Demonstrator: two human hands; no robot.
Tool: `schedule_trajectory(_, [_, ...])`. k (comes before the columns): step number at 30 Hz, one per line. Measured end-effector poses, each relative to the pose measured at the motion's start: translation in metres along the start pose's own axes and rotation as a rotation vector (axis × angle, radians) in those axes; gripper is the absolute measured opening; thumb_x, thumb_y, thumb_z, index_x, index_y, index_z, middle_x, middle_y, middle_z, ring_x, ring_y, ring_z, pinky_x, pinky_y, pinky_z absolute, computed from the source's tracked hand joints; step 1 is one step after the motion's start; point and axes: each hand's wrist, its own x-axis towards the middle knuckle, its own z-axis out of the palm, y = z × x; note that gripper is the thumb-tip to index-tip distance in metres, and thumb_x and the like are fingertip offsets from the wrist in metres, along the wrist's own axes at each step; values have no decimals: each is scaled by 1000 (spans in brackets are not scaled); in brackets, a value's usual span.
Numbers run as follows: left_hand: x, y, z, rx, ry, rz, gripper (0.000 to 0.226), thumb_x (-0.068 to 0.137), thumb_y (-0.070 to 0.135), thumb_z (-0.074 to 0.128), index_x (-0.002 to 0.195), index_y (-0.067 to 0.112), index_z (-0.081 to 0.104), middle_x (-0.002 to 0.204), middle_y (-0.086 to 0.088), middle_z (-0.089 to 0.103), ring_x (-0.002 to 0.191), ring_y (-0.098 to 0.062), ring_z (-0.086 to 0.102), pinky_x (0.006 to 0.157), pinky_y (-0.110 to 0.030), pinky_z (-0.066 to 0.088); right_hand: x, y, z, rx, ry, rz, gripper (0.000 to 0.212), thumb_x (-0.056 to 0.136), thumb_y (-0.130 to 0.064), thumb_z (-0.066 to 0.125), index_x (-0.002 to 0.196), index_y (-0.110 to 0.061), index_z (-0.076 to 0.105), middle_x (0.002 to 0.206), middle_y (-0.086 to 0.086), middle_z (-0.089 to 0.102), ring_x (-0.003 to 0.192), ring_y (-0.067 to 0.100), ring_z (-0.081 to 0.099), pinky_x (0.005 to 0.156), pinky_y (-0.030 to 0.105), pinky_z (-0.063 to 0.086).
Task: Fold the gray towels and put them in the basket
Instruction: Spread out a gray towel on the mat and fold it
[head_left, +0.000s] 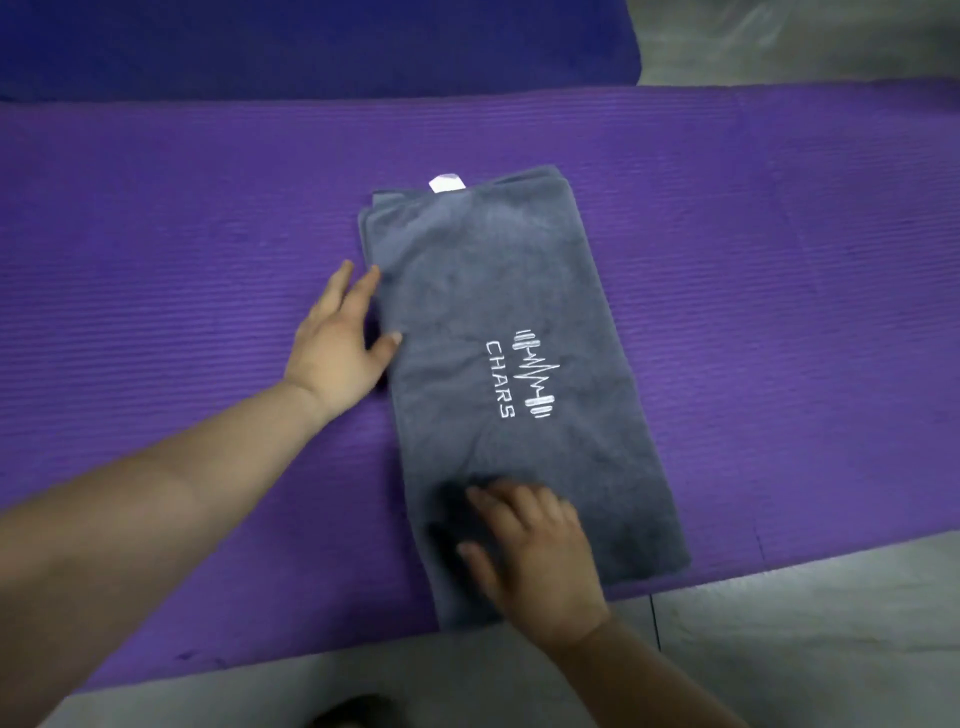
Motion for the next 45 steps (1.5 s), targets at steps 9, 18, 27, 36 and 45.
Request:
schedule_trajectory(9, [-102, -1, 62, 594, -363, 556, 76, 63, 65, 26, 125, 22, 39, 124, -10, 61, 118, -27, 55, 108, -33, 5, -1, 46, -1, -292, -205, 210, 57, 69, -50, 37, 118, -21, 43, 121, 10, 64, 113, 30, 57, 95, 40, 26])
schedule_trajectory(18, [-116, -13, 64, 666, -447, 888, 78, 63, 73, 25, 124, 26, 40, 127, -4, 59, 124, -22, 38, 109, -36, 9, 8, 113, -57, 193, -191, 856, 58, 84, -21, 60, 136, -9, 38, 133, 15, 49, 120, 33, 48, 100, 41, 39])
schedule_trajectory(27, [-46, -13, 17, 441, -44, 554, 49, 69, 2, 47, 117, 8, 56, 121, -23, 59, 101, -40, 63, 82, -49, 51, 3, 54, -35, -108, 60, 366, 35, 65, -21, 40, 97, -10, 49, 79, 17, 65, 65, 34, 63, 70, 32, 35])
schedule_trajectory(36, [24, 9, -20, 1123, -490, 635, 62, 89, 37, 47, 144, 28, 19, 155, 4, 11, 144, -14, 8, 116, -28, 8, 18, -57, 17, -95, -326, 267, 91, 28, -53, 79, 109, -21, 55, 92, -7, 71, 82, 13, 67, 71, 32, 56])
schedule_trajectory(45, [24, -2, -19, 877, -204, 1010, 28, 61, 25, 46, 61, 15, 71, 74, -4, 73, 73, -20, 71, 81, -29, 33, 55, -30, -7, 77, -559, 375, 45, 89, -3, 41, 133, -9, 33, 136, 11, 41, 125, 28, 41, 98, 34, 39])
